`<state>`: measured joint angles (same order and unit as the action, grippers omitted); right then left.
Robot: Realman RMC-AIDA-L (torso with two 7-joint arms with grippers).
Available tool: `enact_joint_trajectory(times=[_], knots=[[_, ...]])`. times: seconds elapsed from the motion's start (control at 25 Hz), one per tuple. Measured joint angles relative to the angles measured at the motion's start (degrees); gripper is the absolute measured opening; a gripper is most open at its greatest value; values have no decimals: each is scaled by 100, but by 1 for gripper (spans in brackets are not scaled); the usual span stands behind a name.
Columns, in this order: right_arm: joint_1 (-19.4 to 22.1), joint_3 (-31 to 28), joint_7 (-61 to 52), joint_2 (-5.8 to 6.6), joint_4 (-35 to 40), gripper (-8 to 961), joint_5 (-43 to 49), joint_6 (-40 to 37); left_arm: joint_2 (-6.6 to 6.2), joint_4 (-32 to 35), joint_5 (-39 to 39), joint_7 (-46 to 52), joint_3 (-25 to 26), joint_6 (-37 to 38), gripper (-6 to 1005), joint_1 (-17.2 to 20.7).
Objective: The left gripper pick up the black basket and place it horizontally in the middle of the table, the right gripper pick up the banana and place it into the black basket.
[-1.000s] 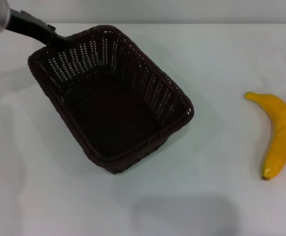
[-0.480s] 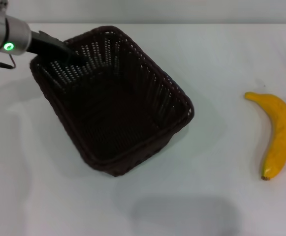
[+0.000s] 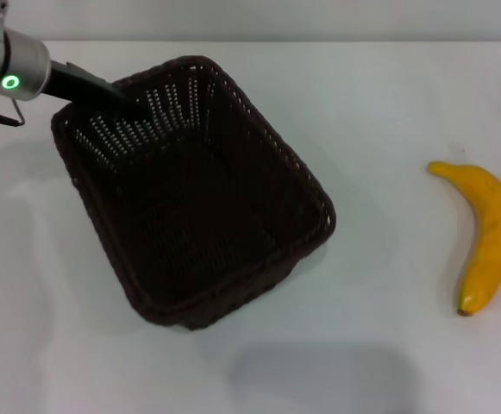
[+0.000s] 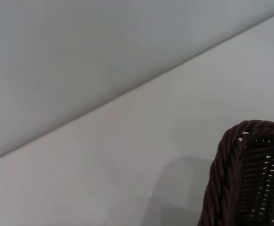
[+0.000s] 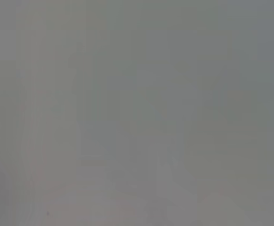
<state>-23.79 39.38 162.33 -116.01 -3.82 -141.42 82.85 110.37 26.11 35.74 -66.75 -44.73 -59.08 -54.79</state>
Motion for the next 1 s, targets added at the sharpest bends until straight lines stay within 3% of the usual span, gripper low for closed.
enact_joint_trajectory(times=[0.16, 0.32, 0.44, 0.56, 0.88, 1.0], knots=[[-8, 0, 1, 0, 1, 873, 0, 3, -100, 307, -30, 337, 2, -482, 439, 55], [-10, 0, 0, 0, 4, 873, 0, 4, -280, 772, 116, 553, 25, -1096, 409, 235], [1, 0, 1, 0, 5, 873, 0, 4, -444, 851, 276, 619, 32, -1471, 332, 292], [12, 0, 0, 1, 7, 873, 0, 4, -533, 860, 480, 649, 58, -1710, 264, 345], [12, 0, 1, 9, 26, 872, 0, -25, -530, 980, 688, 630, 745, -1980, 186, 526], [14, 0, 0, 11, 43, 872, 0, -39, -547, 1037, 1228, 567, 844, -2094, 187, 717]])
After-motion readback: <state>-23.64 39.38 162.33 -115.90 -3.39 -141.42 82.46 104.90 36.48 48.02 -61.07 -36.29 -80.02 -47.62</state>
